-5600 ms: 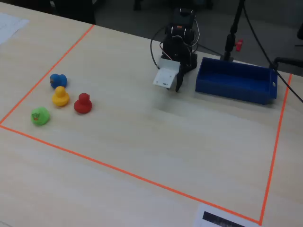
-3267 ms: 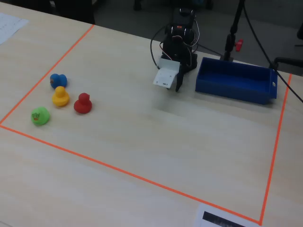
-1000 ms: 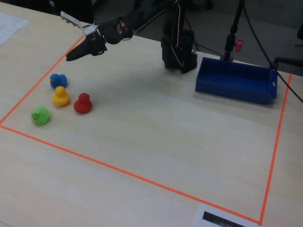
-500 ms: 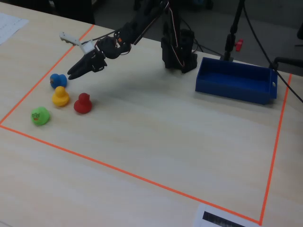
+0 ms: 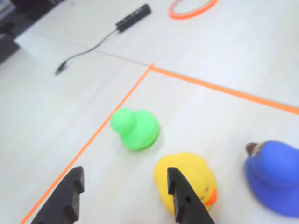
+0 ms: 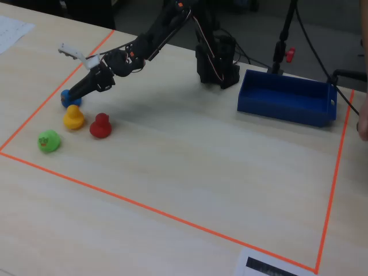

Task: Grasp yellow duck and put it into box.

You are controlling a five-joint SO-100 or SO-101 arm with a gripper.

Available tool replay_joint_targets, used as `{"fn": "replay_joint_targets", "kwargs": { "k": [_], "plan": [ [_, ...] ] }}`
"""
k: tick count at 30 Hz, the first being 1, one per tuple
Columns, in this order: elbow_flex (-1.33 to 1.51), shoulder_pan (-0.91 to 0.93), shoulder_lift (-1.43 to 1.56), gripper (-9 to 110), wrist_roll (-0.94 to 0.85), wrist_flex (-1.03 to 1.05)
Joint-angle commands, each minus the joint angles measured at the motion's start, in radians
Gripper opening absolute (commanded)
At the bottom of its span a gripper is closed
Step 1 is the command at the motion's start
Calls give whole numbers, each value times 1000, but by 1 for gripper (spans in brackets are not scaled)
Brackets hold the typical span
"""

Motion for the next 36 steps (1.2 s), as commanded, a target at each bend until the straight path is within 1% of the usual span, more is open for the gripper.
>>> {"fn": "replay_joint_targets", "kwargs": {
  "k": [1, 5, 7, 9, 12, 24, 28, 36],
  "plan": [
    [-107, 35, -14, 25, -2, 41],
    [-98, 49, -31, 27, -112, 163],
    [-106, 48, -32, 26, -172, 270],
    [-110, 44, -31, 26, -202, 347],
    [-107, 35, -25, 27, -219, 394],
    [-120, 17, -25, 27, -193, 379],
    [-175, 15, -61, 28, -153, 371],
    [-282, 11, -158, 29, -138, 365]
  ]
}}
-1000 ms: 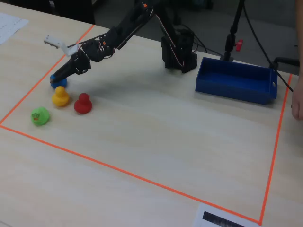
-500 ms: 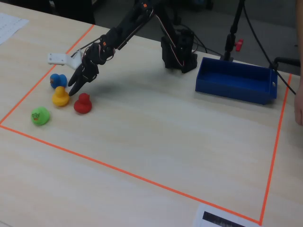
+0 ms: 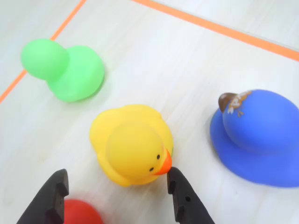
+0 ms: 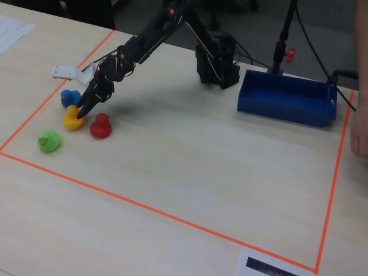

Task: Grasp yellow duck and put it into box.

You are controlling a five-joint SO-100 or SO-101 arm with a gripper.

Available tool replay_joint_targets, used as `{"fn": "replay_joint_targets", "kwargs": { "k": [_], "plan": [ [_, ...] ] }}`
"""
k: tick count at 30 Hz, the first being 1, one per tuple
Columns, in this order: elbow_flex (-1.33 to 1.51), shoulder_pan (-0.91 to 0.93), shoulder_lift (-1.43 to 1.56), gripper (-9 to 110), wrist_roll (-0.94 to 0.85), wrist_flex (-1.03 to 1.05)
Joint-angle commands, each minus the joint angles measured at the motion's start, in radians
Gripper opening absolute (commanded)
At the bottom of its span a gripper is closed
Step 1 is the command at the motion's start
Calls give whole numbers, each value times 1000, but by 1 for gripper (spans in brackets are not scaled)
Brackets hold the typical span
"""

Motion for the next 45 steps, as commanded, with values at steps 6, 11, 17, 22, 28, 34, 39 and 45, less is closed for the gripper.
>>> {"fn": "replay_joint_targets", "kwargs": {
  "k": [6, 11, 17, 22, 28, 34, 39, 45],
  "plan": [
    [-156, -14, -72, 29, 12, -25],
    [-233, -14, -137, 29, 20, -14],
    [-287, -25, -187, 19, -2, -15],
    [-288, -28, -170, 0, -11, -25],
    [-245, -37, -78, 0, 20, 12],
    [-242, -89, 140, 0, 132, 192],
    [-183, -164, 419, 0, 164, 563],
    [140, -267, 807, 0, 120, 887]
  ]
}}
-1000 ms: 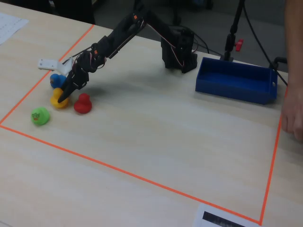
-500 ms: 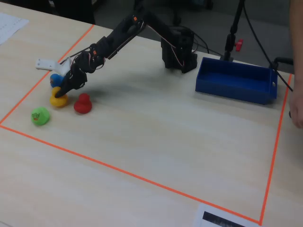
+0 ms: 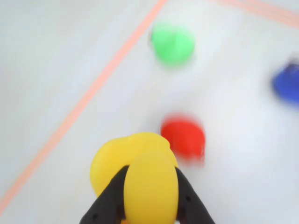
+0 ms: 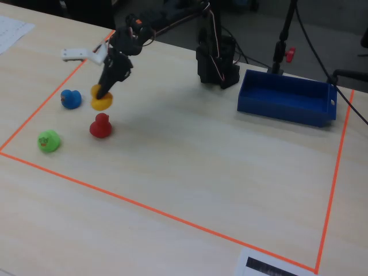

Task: Grasp yellow duck and put it into box.

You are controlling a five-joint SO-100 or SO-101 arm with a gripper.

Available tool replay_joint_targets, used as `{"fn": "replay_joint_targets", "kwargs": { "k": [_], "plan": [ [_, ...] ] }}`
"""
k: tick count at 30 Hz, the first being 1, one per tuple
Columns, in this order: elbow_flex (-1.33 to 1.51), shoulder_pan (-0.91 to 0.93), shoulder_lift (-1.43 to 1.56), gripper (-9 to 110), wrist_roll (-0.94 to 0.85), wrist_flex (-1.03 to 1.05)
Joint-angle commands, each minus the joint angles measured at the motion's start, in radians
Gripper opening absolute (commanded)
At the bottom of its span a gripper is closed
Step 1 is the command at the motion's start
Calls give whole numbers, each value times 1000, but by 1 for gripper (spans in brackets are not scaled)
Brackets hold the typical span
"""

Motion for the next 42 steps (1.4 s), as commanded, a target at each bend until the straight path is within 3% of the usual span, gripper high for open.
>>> {"fn": "replay_joint_targets", "kwargs": {
  "k": [1, 9, 17, 30, 36, 42],
  "plan": [
    [222, -60, 357, 0, -37, 219],
    [446, -298, 819, 0, -75, 627],
    [298, -841, 845, 0, 89, 1006],
    [351, -1727, 772, 0, 531, 1035],
    [365, -1907, 650, 0, 535, 1025],
    [410, -1971, 528, 0, 537, 943]
  ]
}}
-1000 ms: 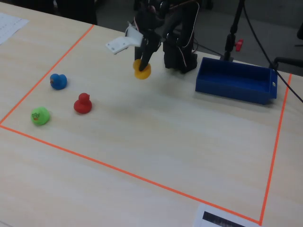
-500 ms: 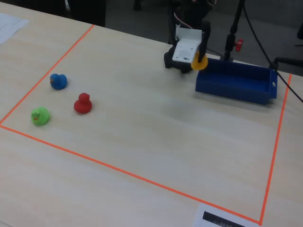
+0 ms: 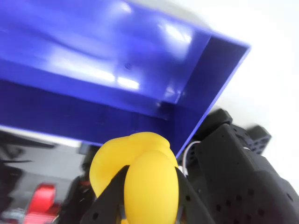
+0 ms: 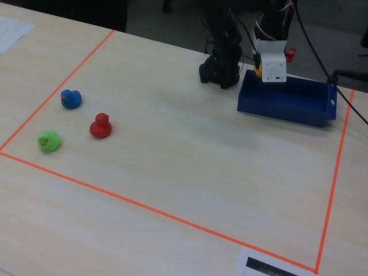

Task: Grasp yellow duck and put it into box.

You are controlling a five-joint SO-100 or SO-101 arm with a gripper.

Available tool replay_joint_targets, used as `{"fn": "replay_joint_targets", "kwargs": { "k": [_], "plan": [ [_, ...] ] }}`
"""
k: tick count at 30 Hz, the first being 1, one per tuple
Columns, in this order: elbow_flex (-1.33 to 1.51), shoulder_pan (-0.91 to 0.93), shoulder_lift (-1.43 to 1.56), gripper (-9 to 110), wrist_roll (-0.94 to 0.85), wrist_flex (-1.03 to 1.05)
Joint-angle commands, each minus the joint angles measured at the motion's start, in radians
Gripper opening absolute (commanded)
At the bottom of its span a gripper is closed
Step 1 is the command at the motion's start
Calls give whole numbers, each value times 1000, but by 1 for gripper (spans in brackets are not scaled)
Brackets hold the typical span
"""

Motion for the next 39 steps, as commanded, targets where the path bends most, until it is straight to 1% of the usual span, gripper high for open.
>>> {"fn": "replay_joint_targets", "kwargs": {
  "k": [1, 6, 11, 13, 18, 20, 21, 27, 29, 32, 33, 36, 39],
  "plan": [
    [2, -28, -61, 0, 9, -60],
    [-52, -8, -189, 0, 21, -146],
    [-158, 43, -256, 1, 11, -144],
    [-153, 48, -262, 11, -5, -130],
    [-112, 71, -233, 16, -20, -141],
    [-104, 83, -229, 25, -29, -141],
    [-100, 89, -225, 26, -32, -141],
    [-91, 144, -196, 29, -60, -149],
    [-103, 189, -176, 25, -84, -146],
    [-179, 330, -149, 3, -144, -104],
    [-216, 408, -140, 0, -175, -97],
    [-319, 699, -117, 0, -324, -103],
    [-337, 991, -86, 0, -505, -232]
  ]
}}
